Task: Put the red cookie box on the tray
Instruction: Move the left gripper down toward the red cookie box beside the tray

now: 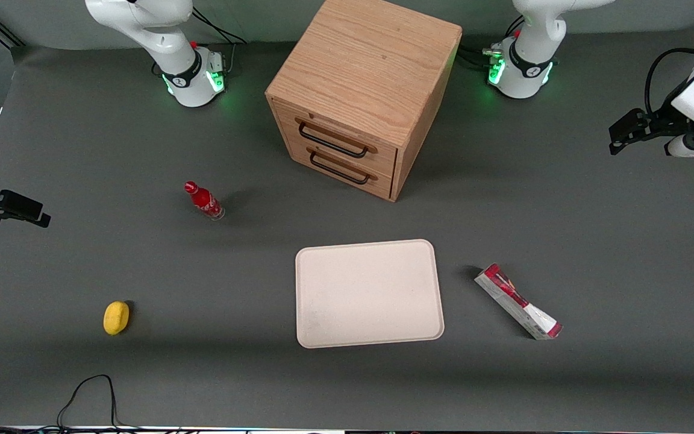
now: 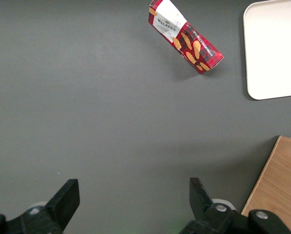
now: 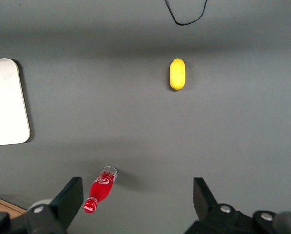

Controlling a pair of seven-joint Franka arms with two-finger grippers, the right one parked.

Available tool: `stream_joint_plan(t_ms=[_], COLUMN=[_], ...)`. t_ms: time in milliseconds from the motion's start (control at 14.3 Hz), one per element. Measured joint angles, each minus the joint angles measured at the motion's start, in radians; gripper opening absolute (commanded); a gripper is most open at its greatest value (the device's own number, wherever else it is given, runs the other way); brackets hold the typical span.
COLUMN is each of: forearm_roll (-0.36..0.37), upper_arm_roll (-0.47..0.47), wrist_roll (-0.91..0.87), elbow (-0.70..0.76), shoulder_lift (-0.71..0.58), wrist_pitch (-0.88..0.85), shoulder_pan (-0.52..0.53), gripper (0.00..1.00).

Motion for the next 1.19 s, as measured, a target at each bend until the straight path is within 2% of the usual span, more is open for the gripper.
stream_joint_plan(t_ms=[419, 698, 837, 977, 1186], forearm_roll=[-0.003, -0.019, -0.041, -0.075, -0.086], upper_arm_roll=[-0.006, 0.005, 0.032, 0.061, 0.093], wrist_roll=[0.011, -0.017, -0.125, -0.296, -0.583], elbow=[0.001, 0.092, 0.200, 0.310, 0.448], shoulder_lift=[0.018, 0.167, 0.285, 0.406, 0.568], wrist_pitch=[-0.017, -0.010, -0.008, -0.003, 0.021], shoulder_pan=[0.000, -0.026, -0.069, -0.116, -0.188], gripper=[1.00, 1.00, 1.00, 1.00, 1.00])
